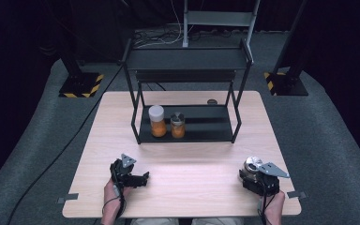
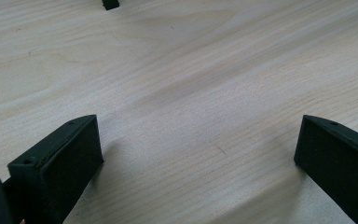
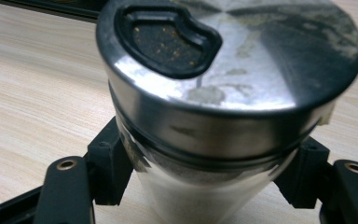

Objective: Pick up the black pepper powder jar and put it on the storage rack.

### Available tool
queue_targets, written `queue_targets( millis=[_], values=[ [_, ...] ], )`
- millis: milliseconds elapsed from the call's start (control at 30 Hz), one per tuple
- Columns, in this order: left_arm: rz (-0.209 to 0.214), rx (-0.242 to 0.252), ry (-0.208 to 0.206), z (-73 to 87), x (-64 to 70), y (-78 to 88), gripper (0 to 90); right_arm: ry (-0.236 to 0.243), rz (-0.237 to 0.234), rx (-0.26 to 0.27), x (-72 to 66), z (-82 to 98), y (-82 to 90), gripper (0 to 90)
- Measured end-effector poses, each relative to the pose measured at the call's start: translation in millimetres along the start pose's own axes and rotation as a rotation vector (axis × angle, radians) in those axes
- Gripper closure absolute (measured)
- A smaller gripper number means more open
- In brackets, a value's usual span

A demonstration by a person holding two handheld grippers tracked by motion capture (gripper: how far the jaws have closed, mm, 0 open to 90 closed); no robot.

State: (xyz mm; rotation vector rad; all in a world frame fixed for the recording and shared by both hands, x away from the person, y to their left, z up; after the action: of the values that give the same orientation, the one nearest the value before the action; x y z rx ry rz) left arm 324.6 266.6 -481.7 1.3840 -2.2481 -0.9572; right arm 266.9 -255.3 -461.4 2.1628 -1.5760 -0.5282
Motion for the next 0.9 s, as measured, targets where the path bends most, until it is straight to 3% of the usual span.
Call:
queue_targets(
  millis=[900],
  values=[
    [0.000,0.000,0.000,0.0,0.0,0.0,0.4,0.063,-0.036,-0.008,-11.3,-18.0,-5.9,30.4]
  ],
)
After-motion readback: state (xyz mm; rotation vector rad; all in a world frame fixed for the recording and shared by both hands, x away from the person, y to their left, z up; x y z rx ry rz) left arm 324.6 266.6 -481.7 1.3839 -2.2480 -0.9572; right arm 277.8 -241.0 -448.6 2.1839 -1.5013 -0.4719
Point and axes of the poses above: each handheld gripper's, and its own axes: y roughly backward along the jaws, z roughly out of its underside, x roughly to its right, the point moved 6 cm from there along -y, roughly forward along the jaws, and after that the axes turned 5 degrees about -y, right-handed, at the moved point
